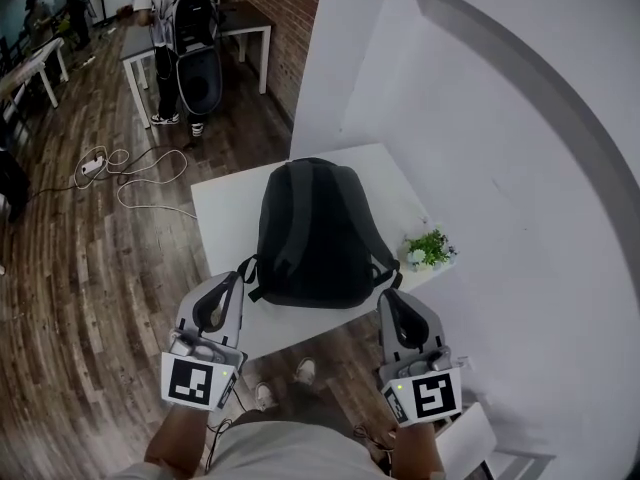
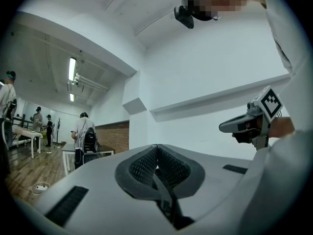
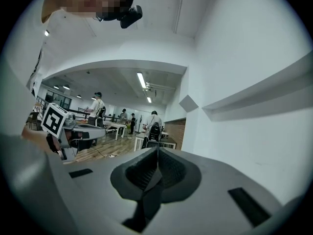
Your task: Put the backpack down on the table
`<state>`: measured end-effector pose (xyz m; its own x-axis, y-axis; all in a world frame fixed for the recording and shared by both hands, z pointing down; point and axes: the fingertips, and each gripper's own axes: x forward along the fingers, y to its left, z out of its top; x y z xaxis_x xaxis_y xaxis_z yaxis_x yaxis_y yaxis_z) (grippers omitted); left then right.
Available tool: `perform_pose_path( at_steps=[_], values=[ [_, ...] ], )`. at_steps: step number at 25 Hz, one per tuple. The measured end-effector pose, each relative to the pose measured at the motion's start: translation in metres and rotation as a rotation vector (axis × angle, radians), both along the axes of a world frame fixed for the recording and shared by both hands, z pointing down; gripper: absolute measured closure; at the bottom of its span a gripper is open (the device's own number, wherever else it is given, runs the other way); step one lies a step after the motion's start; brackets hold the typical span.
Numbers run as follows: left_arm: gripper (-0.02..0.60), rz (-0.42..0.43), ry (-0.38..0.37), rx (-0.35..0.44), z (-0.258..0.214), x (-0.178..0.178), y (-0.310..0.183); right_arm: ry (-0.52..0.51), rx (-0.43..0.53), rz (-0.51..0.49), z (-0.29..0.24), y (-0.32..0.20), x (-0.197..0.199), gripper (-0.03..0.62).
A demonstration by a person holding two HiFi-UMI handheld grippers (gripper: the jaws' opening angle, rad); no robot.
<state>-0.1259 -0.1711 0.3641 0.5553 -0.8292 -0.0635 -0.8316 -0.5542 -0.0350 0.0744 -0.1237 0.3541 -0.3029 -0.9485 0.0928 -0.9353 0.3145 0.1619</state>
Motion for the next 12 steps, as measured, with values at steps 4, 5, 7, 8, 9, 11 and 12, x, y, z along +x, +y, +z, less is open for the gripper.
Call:
perform_pose_path(
  at_steps=[4,5,7,8,9,11,12],
  values=[
    [0.563,0.014,0.013,0.011,-0.005,0.005,0.002,-0.002,-0.001,0.03,0.0,0.009,0.007,0.551],
    [0.563,0.016,0.019,0.012,-0.006,0.006,0.002,-0.004,0.002,0.032,-0.001,0.009,0.008,0.553],
    [0.563,0.02,0.022,0.012,-0.007,0.01,0.001,-0.009,0.004,0.033,-0.001,0.008,0.009,0.553],
    [0.564,0.023,0.022,0.009,-0.007,0.013,0.002,-0.013,0.003,0.035,0.0,0.008,0.01,0.553],
    [0.563,0.026,0.024,0.005,-0.006,0.015,0.002,-0.016,0.003,0.036,0.0,0.008,0.012,0.553],
    [0.563,0.027,0.016,0.003,-0.005,0.019,0.003,-0.023,0.004,0.037,-0.001,0.008,0.015,0.553],
    [0.563,0.026,0.01,0.002,-0.005,0.021,0.003,-0.026,0.005,0.036,-0.001,0.007,0.017,0.553]
  ],
)
